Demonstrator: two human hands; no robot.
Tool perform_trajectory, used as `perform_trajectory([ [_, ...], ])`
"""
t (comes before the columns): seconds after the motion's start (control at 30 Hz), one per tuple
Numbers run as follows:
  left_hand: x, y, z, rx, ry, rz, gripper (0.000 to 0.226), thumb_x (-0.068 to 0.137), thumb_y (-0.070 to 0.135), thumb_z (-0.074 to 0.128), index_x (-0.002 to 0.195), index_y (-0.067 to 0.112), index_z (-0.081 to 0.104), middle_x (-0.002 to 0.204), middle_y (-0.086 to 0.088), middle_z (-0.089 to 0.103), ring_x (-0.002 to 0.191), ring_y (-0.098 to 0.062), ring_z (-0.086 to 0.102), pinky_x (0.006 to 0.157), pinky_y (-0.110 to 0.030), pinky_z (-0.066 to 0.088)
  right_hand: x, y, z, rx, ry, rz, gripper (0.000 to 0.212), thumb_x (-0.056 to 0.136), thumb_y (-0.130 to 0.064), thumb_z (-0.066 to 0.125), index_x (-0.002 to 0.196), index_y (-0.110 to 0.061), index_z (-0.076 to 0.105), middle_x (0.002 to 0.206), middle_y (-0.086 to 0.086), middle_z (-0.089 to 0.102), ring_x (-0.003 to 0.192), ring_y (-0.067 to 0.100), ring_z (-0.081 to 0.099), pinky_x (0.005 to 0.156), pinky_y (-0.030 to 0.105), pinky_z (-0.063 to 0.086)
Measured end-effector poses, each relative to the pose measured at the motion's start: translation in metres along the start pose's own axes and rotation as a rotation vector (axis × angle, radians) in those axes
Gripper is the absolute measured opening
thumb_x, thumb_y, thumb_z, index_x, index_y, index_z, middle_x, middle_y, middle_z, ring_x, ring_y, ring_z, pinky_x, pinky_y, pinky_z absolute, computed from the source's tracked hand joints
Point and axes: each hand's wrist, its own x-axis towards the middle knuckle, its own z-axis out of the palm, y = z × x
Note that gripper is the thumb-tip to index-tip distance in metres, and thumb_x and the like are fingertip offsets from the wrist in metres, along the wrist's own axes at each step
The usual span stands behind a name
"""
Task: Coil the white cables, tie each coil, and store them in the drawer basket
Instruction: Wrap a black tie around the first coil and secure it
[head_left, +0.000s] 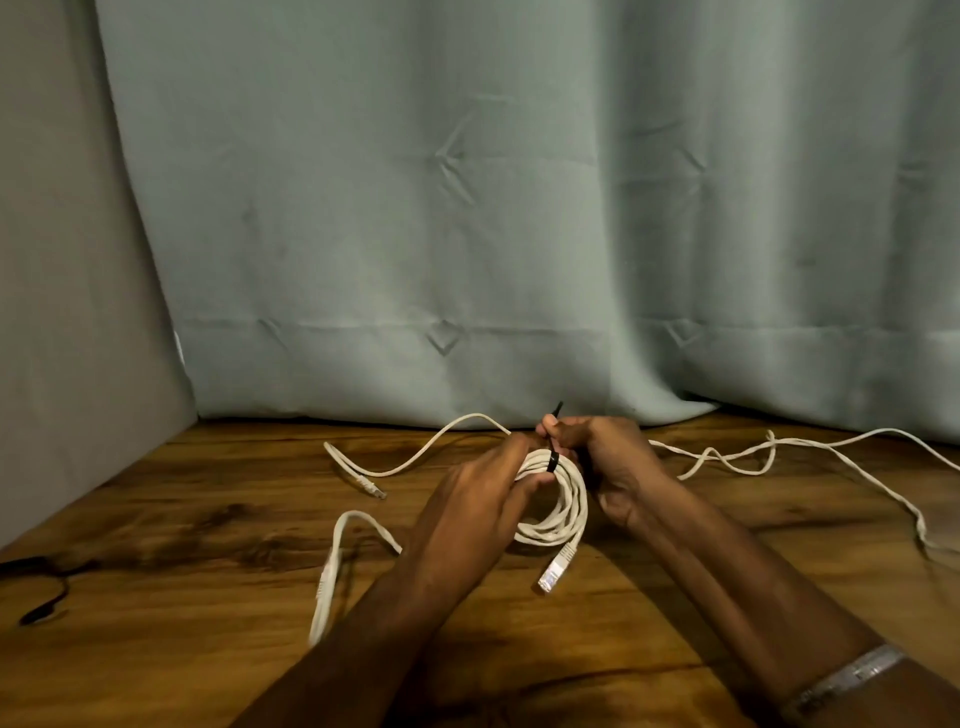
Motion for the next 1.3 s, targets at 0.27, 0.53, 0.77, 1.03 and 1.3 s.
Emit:
perform_trajectory([
  [0.27, -0.002, 0.002, -0.002, 0.012, 0.121, 0.065, 0.034, 0.101, 0.031, 0.054, 0.135, 0.027, 0.055, 0.122, 0.007, 0.069, 0.11, -0.008, 0.065, 0.088, -0.031, 0.052, 0.0, 0.002, -0.001, -0.009, -0.198, 0.177, 0.023, 0.092, 0.004, 0.053, 0.089, 0.002, 0.076, 0.083, 0.02, 0.072, 0.073, 0.031, 0.07, 0.079, 0.042, 0.058],
  [0.53, 0.0, -0.002, 0.005, -0.022, 0.098, -0.118, 0.02, 0.102, 0.036, 0.051, 0.121, 0.032, 0.055, 0.108, 0.013, 0.069, 0.098, -0.007, 0.066, 0.08, -0.038, 0.053, 0.003, 0.01, -0.004, -0.185, -0.133, 0.213, 0.026, 0.085, -0.002, 0.048, 0.078, -0.002, 0.073, 0.062, 0.008, 0.063, 0.05, 0.016, 0.058, 0.059, 0.027, 0.047],
  [0.77, 0.004, -0.013, 0.011, -0.046, 0.036, -0.216, 0.034, 0.096, 0.055, 0.039, 0.112, 0.031, 0.057, 0.102, 0.011, 0.069, 0.095, -0.011, 0.065, 0.078, -0.041, 0.053, 0.0, 0.012, -0.001, -0.246, -0.104, 0.219, 0.028, 0.088, -0.001, 0.047, 0.069, -0.005, 0.067, 0.052, 0.003, 0.06, 0.044, 0.012, 0.053, 0.055, 0.024, 0.042],
  [1.03, 0.008, -0.023, 0.006, -0.009, 0.08, -0.292, 0.038, 0.095, 0.047, 0.039, 0.115, 0.022, 0.059, 0.1, 0.001, 0.072, 0.093, -0.021, 0.067, 0.076, -0.044, 0.054, -0.009, 0.006, 0.004, -0.314, -0.306, -0.161, 0.029, 0.091, -0.022, 0.076, 0.11, 0.001, 0.075, 0.086, 0.01, 0.077, 0.061, 0.015, 0.07, 0.055, 0.023, 0.056],
  [1.3, 0.008, -0.026, 0.004, -0.254, -0.036, -0.402, 0.017, 0.103, 0.028, 0.052, 0.103, 0.022, 0.068, 0.093, 0.006, 0.073, 0.086, -0.007, 0.068, 0.082, -0.043, 0.054, -0.004, 0.013, -0.007, -0.677, -0.364, -0.411, 0.081, 0.082, 0.011, 0.073, 0.15, -0.024, 0.044, 0.083, -0.002, 0.077, 0.076, 0.013, 0.071, 0.072, 0.031, 0.057],
])
